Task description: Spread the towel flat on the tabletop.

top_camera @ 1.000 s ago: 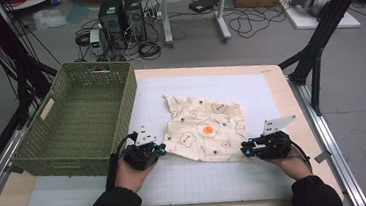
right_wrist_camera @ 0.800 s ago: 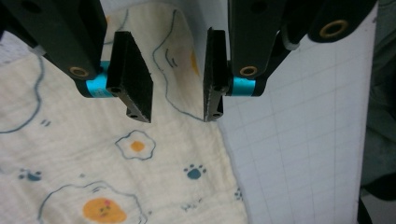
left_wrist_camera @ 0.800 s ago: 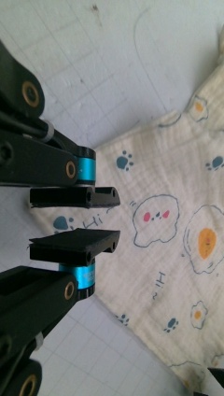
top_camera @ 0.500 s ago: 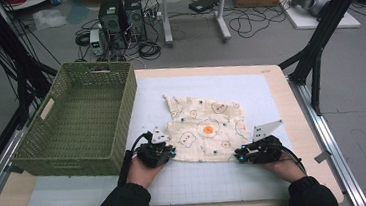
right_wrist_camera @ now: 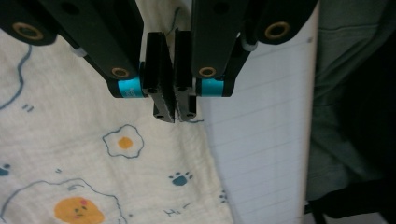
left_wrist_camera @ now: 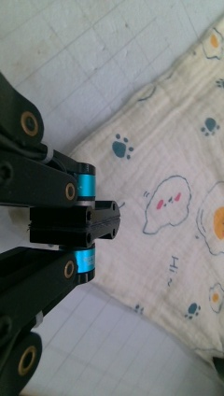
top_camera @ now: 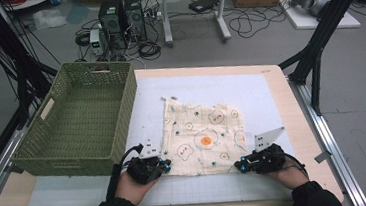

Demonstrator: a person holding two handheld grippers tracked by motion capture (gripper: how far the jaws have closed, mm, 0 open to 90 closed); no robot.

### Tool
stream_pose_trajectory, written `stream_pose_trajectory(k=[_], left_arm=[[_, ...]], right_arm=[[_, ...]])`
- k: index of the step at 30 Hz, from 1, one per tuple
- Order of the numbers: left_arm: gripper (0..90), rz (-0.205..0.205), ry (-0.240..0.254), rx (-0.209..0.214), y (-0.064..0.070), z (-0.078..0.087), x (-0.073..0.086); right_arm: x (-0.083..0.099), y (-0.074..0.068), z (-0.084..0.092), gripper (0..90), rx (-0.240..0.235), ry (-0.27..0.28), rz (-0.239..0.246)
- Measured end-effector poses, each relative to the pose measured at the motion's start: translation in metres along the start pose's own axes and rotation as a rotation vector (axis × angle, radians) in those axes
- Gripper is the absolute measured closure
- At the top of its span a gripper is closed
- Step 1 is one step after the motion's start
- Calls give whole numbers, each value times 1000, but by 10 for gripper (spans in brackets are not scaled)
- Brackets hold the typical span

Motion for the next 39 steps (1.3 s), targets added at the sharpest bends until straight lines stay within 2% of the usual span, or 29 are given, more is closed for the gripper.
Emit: stream_pose_trajectory(k=[2, 3, 5, 8, 11, 12, 14, 16, 18, 23, 25, 26, 27, 29, 31, 35, 39], left_arm=[[855, -7, 12, -11, -1, 0, -3], [805, -6, 17, -24, -4, -1, -5], [764, 4, 22, -29, -10, -6, -7], [730, 21, 11, -41, -19, -17, -7], [758, 26, -27, -39, -23, -28, 0], [796, 26, -40, -35, -23, -31, 3], [886, 22, -27, -38, -23, -31, 3], [895, 20, -33, -38, -22, -30, 3], [897, 24, -39, -30, -20, -27, 5], [897, 29, -30, 2, -9, -10, 11], [896, 27, -20, 8, -7, -5, 11], [893, 24, -13, 7, -7, -4, 10], [890, 18, -6, 0, -7, -3, 8], [811, 25, 16, -13, -11, -4, 3], [799, 27, 31, -30, -16, -8, -2], [788, 51, 62, -54, -28, -20, -13], [782, 93, 101, -63, -41, -36, -31]], right_arm=[[-4, -1, 2, 764, 2, 23, -6], [-6, 2, 3, 739, 15, 31, -5], [-8, 11, 4, 704, 67, 27, -10], [-6, 18, 1, 661, 87, 5, -15], [0, 22, -7, 672, 97, -43, -12], [1, 21, -10, 697, 99, -52, -7], [1, 22, -10, 792, 111, -46, -3], [1, 21, -11, 875, 84, -35, -10], [1, 20, -11, 885, 83, -37, -2], [2, 5, -8, 887, 5, -31, -2], [1, 2, -6, 871, 4, -22, 3], [0, 3, -5, 824, 7, -8, -1], [-3, 6, -2, 793, 30, 6, -7], [-8, 16, 3, 741, 83, 24, -21], [-14, 31, 8, 730, 142, 38, -36], [-28, 70, 19, 691, 265, 61, -80], [-37, 112, 25, 653, 347, 71, -133]])
Point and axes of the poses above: each handheld gripper's, and its own axes: z roughly backward along the jaws, x roughly out of its underside, y roughly to its right, the point moved 8 cm from there along -z, roughly forward along the jaws, and after that the axes turned 4 degrees about y, right-handed, at the moved point
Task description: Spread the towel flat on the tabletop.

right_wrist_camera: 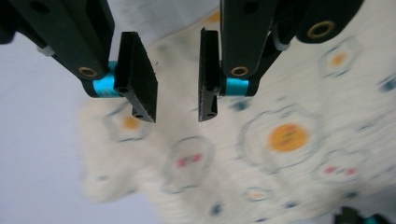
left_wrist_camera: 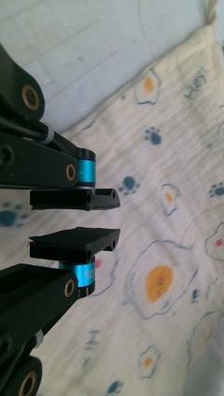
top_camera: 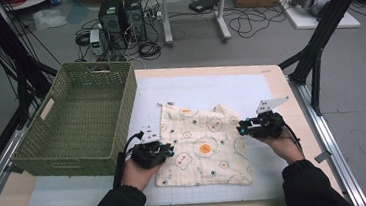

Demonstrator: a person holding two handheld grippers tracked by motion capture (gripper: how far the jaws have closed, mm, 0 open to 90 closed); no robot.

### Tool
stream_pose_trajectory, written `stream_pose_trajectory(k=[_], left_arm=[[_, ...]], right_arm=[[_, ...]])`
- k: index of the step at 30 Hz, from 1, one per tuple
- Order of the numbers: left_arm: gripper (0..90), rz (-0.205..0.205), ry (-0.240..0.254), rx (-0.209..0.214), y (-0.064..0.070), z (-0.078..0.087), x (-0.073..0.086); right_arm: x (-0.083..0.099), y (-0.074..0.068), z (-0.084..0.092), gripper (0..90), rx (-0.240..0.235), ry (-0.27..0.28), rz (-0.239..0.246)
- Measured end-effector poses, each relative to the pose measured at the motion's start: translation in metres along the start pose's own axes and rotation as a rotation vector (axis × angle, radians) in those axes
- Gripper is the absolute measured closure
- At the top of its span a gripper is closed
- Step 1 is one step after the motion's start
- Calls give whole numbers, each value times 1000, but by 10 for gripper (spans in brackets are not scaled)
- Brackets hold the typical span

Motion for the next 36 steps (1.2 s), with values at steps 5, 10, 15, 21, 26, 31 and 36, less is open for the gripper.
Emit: stream_pose_trajectory(k=[5, 10, 15, 21, 26, 31, 36], left_arm=[[757, 43, 42, -29, -11, -17, -18], [750, 66, 43, -38, -15, -28, -24], [751, 73, 42, -47, -19, -29, -24], [744, 98, 51, -68, -25, -30, -25], [743, 123, 44, -80, -29, -35, -23], [758, 130, 41, -80, -32, -36, -23], [739, 132, 60, -89, -33, -34, -25]], right_arm=[[-15, 34, -16, 619, 55, 1, -64], [-15, 47, -34, 764, 27, -20, -109], [-11, 46, -36, 897, 15, -51, -113], [-27, 46, -15, 715, 63, 50, -105], [-16, 50, -34, 605, 56, -4, -145], [-10, 42, -49, 862, 9, -69, -117], [-29, 46, -24, 788, 117, -2, -69]])
Point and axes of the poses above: each handheld gripper's, and its own axes: z roughly backward along the jaws, x roughly out of its underside, y roughly to its right, the point moved 8 cm from there along -z, roughly forward along the jaws, and after that the axes turned 4 degrees about y, right-handed, at the moved point
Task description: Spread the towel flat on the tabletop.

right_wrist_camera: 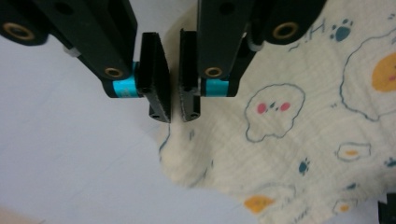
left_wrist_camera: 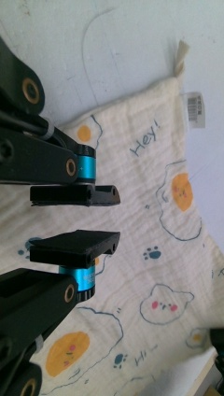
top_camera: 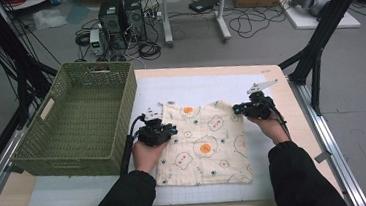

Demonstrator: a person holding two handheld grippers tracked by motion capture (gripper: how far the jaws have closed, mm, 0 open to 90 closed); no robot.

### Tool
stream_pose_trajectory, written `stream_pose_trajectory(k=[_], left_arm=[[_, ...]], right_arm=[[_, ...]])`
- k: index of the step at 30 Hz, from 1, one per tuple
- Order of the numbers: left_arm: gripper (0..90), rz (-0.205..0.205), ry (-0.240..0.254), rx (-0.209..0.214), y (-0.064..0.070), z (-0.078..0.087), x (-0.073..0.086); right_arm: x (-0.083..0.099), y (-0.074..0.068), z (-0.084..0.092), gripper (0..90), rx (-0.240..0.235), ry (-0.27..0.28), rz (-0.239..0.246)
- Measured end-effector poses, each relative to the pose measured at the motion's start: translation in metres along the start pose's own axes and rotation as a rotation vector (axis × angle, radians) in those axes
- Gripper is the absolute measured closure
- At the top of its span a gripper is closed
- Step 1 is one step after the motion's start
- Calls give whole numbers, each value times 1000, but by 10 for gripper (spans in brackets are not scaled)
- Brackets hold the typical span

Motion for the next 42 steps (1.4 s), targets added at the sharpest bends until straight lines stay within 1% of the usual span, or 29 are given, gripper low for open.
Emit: stream_pose_trajectory(k=[1, 2, 3, 5, 7, 8, 10, 11, 14, 15, 17, 18, 19, 20, 21, 22, 24, 25, 27, 29, 31, 32, 35, 39, 40, 42], left_arm=[[723, 0, 0, -5, 0, 0, 0], [711, -2, -1, -8, -1, 0, 0], [705, -2, -3, -8, -1, 0, 1], [701, 0, -11, -12, -2, -1, 2], [694, 2, -14, -15, -2, -2, 2], [692, -3, -14, -14, -2, -1, 2], [692, -3, -14, -14, -3, -1, 2], [694, 2, -11, -13, -3, -1, 2], [694, 8, -11, -4, -4, -1, 2], [694, 6, -7, -2, -4, -1, 1], [693, -2, -5, 8, -2, -1, -2], [693, -12, -9, 10, -1, -1, -4], [692, -17, 5, 4, -1, 0, -7], [691, -16, 7, 5, -1, 0, -9], [685, -18, 0, 8, 0, -1, -10], [681, -22, -2, 4, -1, -1, -13], [677, -25, 5, 6, 1, -1, -19], [676, -32, 7, 7, 1, -2, -22], [671, -34, 3, 8, 1, -3, -28], [667, -26, 8, 15, 1, -4, -33], [657, -26, 10, 11, -1, -5, -36], [655, -20, 14, 10, -3, -5, -36], [646, -20, -8, 1, -8, -6, -33], [643, -7, 0, -3, -12, -5, -33], [643, -12, -3, -6, -13, -5, -33], [645, -7, -8, -9, -14, -7, -32]], right_arm=[[-3, 1, 3, 737, 4, 9, -5], [-3, 1, 6, 719, 14, 13, -1], [-3, 0, 6, 693, -1, 12, -12], [2, -1, 3, 671, -17, -15, -28], [9, 1, -4, 667, -8, -51, -42], [11, 2, -7, 667, -5, -60, -47], [13, 0, -12, 651, -21, -69, -50], [13, -2, -15, 644, -32, -65, -42], [13, -6, -14, 612, -52, -62, -48], [14, -7, -13, 604, -53, -57, -52], [17, -9, -10, 576, -64, -52, -44], [19, -10, -8, 562, -69, -44, -49], [21, -11, -5, 554, -75, -34, -59], [23, -12, -3, 539, -78, -32, -59], [25, -13, 0, 529, -76, -27, -56], [27, -15, 2, 526, -84, -18, -58], [31, -17, 6, 503, -90, -22, -54], [33, -18, 7, 490, -98, -33, -64], [33, -19, 11, 476, -107, -29, -63], [29, -21, 14, 463, -112, -10, -66], [27, -23, 15, 457, -112, 3, -53], [27, -23, 15, 451, -108, -3, -49], [29, -25, 14, 442, -109, -18, -46], [30, -25, 12, 442, -103, -27, -40], [30, -25, 11, 442, -103, -30, -41], [30, -26, 11, 442, -104, -34, -37]])
Point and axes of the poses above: each handheld gripper's, and its own axes: z roughly backward along the jaws, x roughly out of its underside, y roughly to its right, the point moved 8 cm from there along -z, roughly forward along the jaws, and after that the axes turned 4 degrees about y, right-handed, at the moved point
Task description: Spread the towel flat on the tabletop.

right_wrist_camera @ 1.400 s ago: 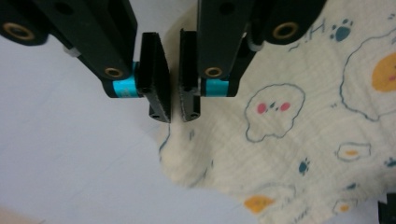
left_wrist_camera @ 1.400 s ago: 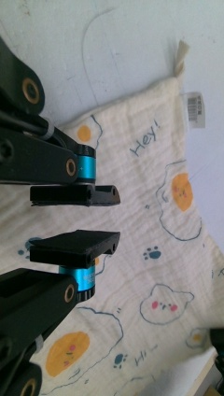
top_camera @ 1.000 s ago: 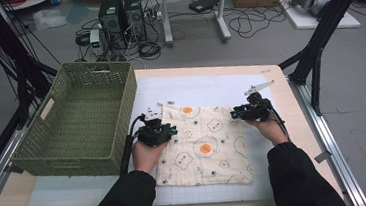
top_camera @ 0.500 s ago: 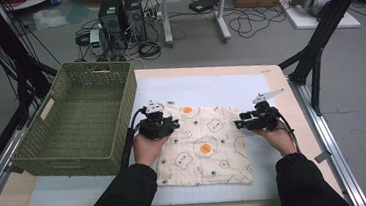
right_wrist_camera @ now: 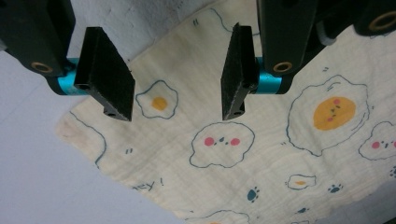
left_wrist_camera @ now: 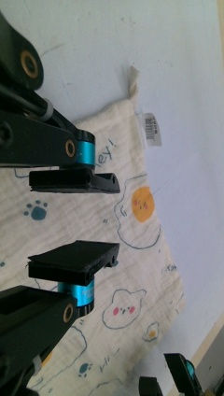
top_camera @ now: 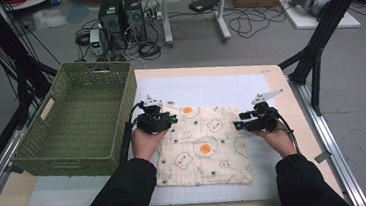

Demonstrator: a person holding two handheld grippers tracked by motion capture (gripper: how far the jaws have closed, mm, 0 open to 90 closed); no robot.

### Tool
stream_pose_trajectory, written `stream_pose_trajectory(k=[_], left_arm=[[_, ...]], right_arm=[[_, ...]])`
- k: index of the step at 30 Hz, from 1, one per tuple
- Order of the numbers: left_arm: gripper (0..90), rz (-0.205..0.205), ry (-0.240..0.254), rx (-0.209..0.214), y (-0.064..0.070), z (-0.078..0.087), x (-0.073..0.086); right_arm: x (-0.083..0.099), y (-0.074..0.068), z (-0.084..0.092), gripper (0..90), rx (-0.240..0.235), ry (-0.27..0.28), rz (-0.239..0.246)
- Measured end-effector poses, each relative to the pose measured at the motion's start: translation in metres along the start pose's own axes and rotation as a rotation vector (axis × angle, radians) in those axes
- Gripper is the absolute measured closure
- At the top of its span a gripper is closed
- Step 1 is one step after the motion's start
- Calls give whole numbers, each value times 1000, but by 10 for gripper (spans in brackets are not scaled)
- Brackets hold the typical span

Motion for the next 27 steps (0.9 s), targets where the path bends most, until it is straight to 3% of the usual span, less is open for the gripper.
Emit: stream_pose_trajectory(k=[13, 20, 27], left_arm=[[655, -5, -14, -28, -8, -4, 4], [619, -5, -40, -67, -16, -10, 9], [628, -16, -103, -114, -25, -19, 20]], right_arm=[[0, 1, 5, 437, 19, 5, -3], [2, 8, -1, 462, 58, -13, -15], [8, 20, -12, 479, 107, -42, -39]])
Point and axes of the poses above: each handheld gripper's, and its own axes: z roughly backward along the jaws, x roughly out of its underside, y roughly to its right, the point moved 8 cm from there along -z, roughly forward along the jaws, and after that the axes turned 4 degrees about y, right-handed, at the moved point
